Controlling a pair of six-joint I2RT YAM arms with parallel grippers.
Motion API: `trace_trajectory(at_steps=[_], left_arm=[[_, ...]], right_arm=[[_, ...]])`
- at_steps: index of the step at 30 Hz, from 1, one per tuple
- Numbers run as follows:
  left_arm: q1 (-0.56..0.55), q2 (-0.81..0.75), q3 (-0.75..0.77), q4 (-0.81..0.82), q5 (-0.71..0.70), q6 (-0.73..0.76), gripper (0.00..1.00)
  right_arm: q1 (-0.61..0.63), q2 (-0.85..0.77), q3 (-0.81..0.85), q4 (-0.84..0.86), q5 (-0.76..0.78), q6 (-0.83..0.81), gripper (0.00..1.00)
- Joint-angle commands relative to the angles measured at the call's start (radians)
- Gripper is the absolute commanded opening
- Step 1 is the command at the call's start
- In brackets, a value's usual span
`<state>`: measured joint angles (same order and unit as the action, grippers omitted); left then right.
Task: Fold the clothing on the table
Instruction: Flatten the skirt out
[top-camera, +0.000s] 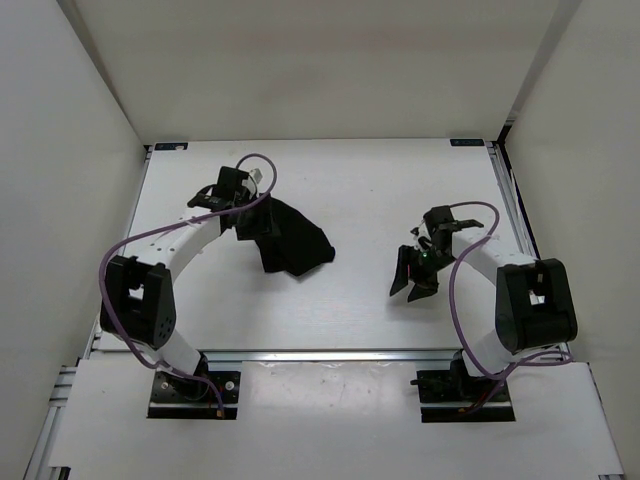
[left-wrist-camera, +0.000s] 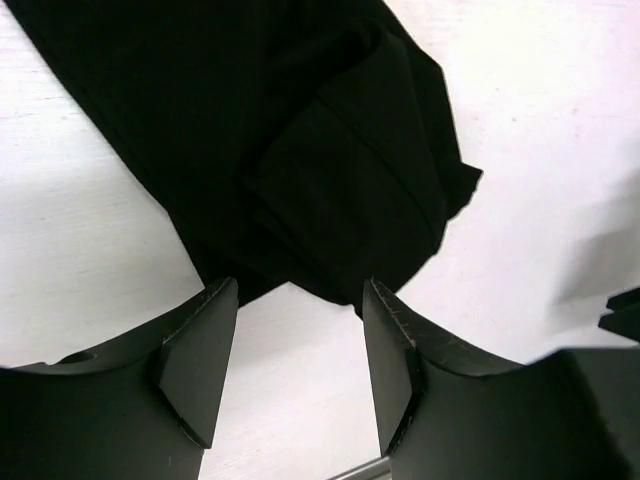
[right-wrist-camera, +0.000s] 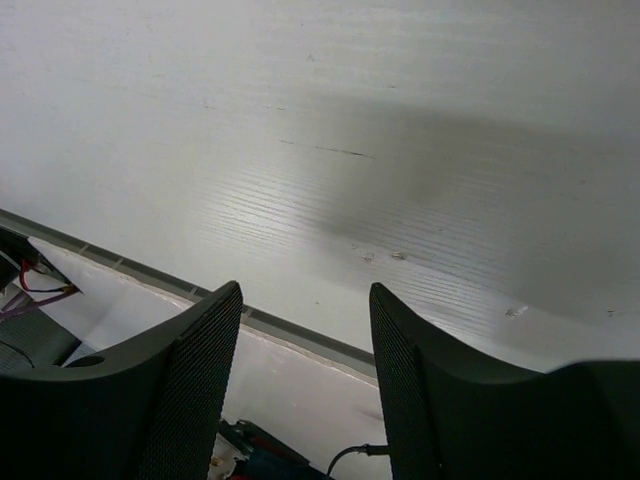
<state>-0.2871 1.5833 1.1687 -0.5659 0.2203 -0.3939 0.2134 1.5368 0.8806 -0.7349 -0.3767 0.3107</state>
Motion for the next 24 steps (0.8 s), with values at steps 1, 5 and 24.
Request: trace_trajectory(at_steps=[1, 5, 24], left_arm=[[-0.001, -0.025, 0.017, 0.011, -0.067, 0.000, 0.63], [-0.009, -0.055, 0.011, 0.063, -0.064, 0.012, 0.69], [-0.070, 0.161, 0.025, 0.101, -0.136, -0.160, 0.66]], right_arm=[[0.030, -0.010, 0.032, -0.020, -0.010, 0.010, 0.60], [0.055, -0.004, 0.040, -0.009, -0.007, 0.021, 0.59], [0.055, -0.006, 0.092, -0.015, -0.019, 0.045, 0.59]])
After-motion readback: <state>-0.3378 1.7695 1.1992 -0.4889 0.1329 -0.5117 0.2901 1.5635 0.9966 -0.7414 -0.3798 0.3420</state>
